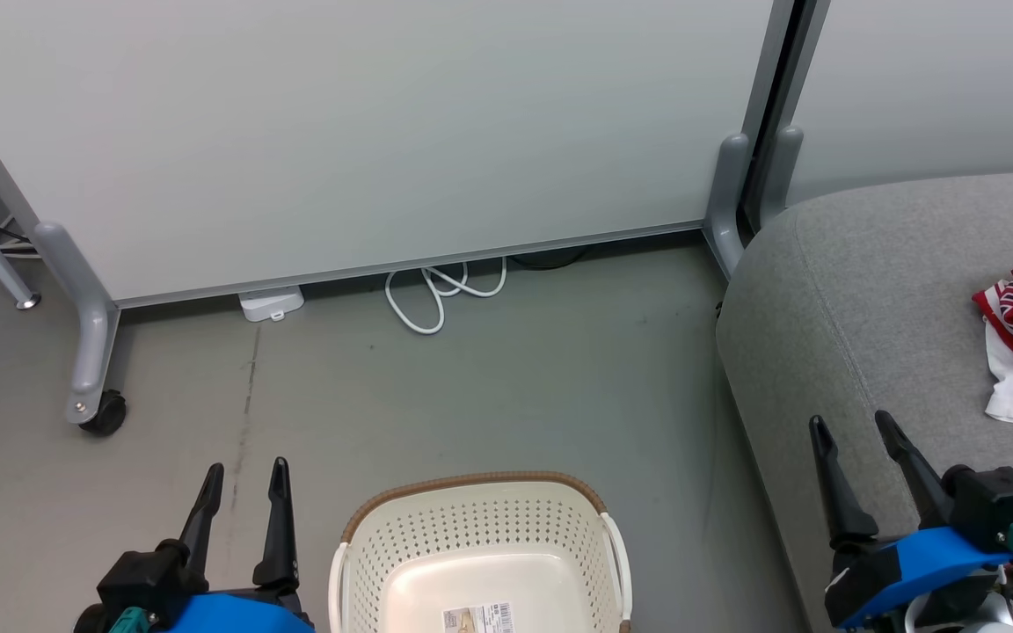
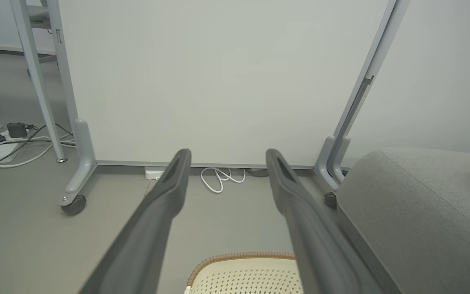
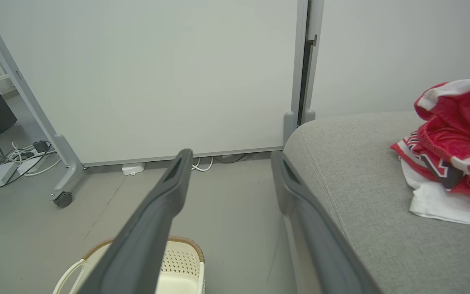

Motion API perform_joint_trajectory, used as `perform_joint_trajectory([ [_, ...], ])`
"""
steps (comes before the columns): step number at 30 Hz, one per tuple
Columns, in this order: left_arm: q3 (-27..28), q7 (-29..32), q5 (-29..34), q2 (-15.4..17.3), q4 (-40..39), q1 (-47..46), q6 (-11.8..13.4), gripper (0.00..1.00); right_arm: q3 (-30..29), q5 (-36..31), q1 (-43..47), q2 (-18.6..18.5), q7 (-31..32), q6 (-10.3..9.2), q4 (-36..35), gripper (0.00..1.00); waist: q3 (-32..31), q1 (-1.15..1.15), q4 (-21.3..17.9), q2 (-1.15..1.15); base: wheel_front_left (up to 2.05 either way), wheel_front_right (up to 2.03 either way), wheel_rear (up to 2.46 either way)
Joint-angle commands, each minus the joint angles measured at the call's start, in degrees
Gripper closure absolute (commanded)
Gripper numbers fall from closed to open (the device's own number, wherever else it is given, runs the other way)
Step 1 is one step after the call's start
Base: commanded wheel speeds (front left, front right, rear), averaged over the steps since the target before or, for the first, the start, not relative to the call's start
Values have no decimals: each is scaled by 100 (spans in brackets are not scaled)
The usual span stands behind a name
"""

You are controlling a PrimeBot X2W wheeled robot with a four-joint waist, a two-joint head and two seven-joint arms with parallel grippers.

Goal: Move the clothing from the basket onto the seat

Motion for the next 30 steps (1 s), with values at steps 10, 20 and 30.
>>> perform_joint_trajectory([
  [10,-8,12,-5,-24,90,11,1,100,52,58,6,19,2,0,94,100,22,0,-11,0,0,0,0],
  [20,74,214,-650,-99,246,63,0,100,-2,767,-3,33,111,0,403,100,19,0,-7,0,0,0,0],
  [30,212,481,-1594,-123,175,-50,-1,100,-30,1822,-72,35,191,0,462,100,15,0,-1,0,0,0,0],
])
